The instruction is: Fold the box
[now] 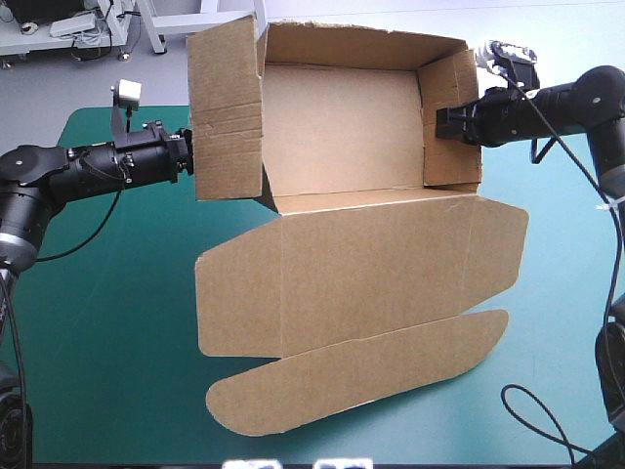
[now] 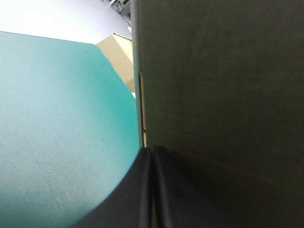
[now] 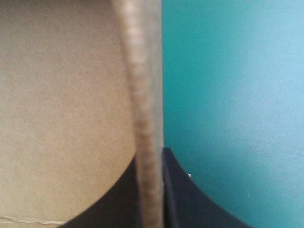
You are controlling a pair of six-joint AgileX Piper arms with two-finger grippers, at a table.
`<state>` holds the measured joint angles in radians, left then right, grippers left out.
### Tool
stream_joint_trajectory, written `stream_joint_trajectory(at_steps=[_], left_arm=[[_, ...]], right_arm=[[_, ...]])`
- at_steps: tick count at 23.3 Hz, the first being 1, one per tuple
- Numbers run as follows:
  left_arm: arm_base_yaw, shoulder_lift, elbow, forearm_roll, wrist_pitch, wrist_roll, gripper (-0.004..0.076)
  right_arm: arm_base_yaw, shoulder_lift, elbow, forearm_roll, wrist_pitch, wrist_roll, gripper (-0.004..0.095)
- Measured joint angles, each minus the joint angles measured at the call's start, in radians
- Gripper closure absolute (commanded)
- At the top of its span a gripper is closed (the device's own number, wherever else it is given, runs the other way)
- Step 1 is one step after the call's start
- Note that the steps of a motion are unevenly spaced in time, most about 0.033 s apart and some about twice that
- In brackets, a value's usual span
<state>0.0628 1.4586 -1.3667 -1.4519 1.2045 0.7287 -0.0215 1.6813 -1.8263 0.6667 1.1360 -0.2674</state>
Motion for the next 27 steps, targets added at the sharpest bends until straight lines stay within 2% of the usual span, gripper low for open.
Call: stream_joint_trajectory(at_steps=[11, 20, 23, 27], left_arm=[[-0.001, -0.017, 0.0, 0.025, 0.008, -0.007, 0.0733], [-0.001, -0.017, 0.0, 0.052, 0.008, -0.008, 0.0717], [-0.001, -0.017, 0.0, 0.076, 0.008, -0.008, 0.0645], [-0.001, -0.017, 0.0, 0.104, 0.008, -0.008, 0.0444]], right_arm=[[0.007, 0.036, 0.0, -0.007, -0.049, -0.003, 0.0924], [0.108, 0.055, 0.0, -0.081, -0.116, 0.008, 0.0923], [0.117, 0.058, 0.002, -0.086, -0.126, 0.013, 0.0922], [0.122, 0.059, 0.002, -0.095, -0.13, 0.014, 0.0922]])
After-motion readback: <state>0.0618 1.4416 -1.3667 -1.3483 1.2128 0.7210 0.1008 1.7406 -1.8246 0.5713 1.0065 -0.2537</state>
